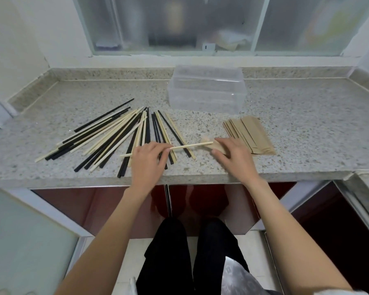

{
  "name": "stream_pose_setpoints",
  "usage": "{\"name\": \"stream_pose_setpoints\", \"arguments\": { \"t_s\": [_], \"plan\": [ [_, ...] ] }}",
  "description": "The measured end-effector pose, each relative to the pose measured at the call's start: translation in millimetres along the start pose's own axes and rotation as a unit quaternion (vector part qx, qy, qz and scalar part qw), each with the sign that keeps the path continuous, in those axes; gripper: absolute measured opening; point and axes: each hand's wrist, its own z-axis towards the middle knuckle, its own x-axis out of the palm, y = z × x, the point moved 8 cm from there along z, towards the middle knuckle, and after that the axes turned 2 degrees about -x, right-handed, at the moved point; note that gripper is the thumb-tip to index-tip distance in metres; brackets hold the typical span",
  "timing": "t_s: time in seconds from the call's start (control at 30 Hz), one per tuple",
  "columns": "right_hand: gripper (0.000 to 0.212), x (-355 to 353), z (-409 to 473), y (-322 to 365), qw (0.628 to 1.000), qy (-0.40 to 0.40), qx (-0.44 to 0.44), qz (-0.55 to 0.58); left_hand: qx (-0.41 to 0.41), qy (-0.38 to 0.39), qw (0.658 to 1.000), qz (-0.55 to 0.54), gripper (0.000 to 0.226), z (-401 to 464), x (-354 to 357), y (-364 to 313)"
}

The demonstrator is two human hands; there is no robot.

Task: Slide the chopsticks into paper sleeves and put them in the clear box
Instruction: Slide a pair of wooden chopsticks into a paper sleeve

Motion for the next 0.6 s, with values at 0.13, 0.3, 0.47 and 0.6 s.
{"name": "stream_pose_setpoints", "arguments": {
  "t_s": [0.13, 0.3, 0.47, 0.6],
  "plan": [
    [0.047, -2.3, 2.5, 3.8, 0.998, -0.041, -0.037, -0.03, -0.013, -0.028, 0.999, 0.029, 0.023, 6.8, -5.6, 13.1],
    [0.046, -2.6, 2.2, 4.3, 0.997, -0.056, -0.051, -0.035, -0.017, -0.03, 0.999, 0.037, 0.023, 12.1, -5.9, 18.0],
    [0.04, -2.5, 7.1, 12.7, 0.991, -0.08, -0.1, -0.047, -0.005, -0.027, 0.999, 0.045, 0.02, 16.2, -7.2, 17.9],
    [0.037, -5.8, 22.0, 26.5, 0.982, -0.109, -0.14, -0.06, -0.009, -0.022, 0.998, 0.049, 0.023, 26.3, -15.5, 19.7]
  ]
}}
